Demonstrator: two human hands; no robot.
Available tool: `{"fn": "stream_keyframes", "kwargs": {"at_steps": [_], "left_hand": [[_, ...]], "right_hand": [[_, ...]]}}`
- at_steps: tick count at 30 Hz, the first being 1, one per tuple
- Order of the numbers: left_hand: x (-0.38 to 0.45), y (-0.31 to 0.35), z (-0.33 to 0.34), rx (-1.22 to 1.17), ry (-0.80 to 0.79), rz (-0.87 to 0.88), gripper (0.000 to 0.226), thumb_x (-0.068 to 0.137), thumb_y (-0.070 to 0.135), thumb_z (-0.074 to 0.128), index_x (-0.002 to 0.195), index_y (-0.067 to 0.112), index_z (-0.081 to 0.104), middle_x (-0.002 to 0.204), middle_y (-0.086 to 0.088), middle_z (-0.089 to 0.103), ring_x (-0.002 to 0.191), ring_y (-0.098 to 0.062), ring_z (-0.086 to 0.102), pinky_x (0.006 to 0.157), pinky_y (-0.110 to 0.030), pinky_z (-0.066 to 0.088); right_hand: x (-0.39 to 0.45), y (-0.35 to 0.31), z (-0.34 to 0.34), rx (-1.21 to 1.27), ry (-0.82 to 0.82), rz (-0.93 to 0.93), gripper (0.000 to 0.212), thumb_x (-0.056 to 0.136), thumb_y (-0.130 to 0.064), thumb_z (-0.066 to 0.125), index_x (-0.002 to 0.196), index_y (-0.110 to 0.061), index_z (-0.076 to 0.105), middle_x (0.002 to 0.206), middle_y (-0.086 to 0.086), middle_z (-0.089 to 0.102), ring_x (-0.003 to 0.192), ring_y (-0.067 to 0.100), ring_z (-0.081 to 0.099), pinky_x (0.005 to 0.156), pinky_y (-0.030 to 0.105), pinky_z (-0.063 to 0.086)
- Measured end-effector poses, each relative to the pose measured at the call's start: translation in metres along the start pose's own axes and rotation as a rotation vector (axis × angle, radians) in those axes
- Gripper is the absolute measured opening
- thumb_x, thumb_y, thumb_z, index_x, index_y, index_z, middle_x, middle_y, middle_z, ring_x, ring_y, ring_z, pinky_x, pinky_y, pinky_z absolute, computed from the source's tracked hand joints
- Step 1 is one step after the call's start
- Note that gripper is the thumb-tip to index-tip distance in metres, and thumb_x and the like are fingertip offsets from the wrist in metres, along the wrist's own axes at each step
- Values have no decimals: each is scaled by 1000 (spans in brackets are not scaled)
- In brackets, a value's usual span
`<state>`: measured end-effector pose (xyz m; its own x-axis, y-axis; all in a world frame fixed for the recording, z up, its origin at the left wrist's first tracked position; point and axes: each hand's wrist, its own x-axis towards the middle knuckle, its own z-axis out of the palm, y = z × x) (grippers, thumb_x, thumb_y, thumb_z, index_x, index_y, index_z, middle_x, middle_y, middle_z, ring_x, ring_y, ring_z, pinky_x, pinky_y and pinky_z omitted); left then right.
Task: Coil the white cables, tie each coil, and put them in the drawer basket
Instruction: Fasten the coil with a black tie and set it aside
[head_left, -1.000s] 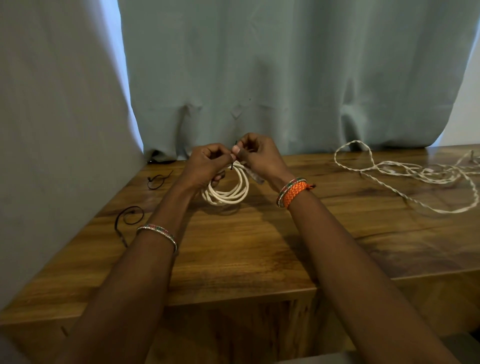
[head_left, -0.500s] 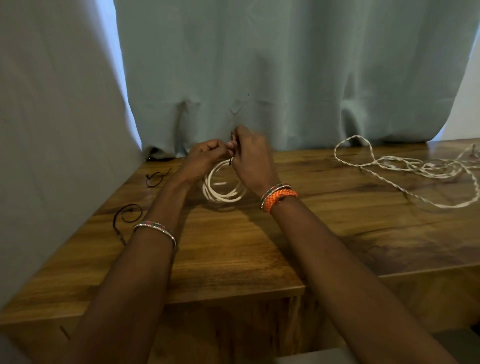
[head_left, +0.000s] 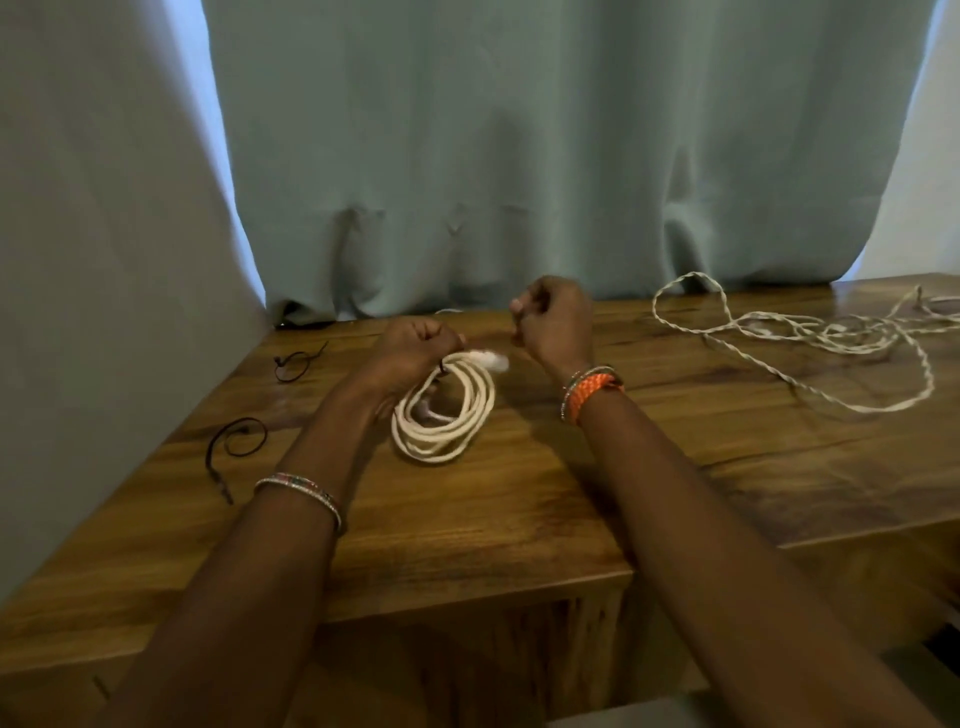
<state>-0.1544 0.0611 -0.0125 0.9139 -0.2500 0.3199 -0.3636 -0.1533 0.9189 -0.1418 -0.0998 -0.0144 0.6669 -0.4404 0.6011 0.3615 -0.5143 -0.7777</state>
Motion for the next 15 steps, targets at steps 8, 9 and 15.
{"fn": "stream_keyframes", "kwargs": {"at_steps": [8,9,15], "left_hand": [[5,-6,3,-1,128,64,14,90,4,56,79,8,64,53,8,63,43,5,56,47,-10,46],[5,-5,3,38,156,109,11,89,-1,56,86,6,64,60,8,63,46,8,56,50,-8,45],[7,-1,-5,-11,210,179,8,86,-2,60,81,4,62,50,17,64,50,7,59,54,-7,46]], "right_hand": [[-22,-30,3,374,-705,392,24,90,-27,62,90,-3,69,86,13,68,77,23,64,88,41,51],[-25,-31,2,402,-767,386,19,89,-20,64,93,-2,67,88,15,67,77,23,63,88,41,50],[-22,-34,3,107,-667,91,29,76,-5,76,103,2,67,92,16,71,86,25,68,88,42,54]]}}
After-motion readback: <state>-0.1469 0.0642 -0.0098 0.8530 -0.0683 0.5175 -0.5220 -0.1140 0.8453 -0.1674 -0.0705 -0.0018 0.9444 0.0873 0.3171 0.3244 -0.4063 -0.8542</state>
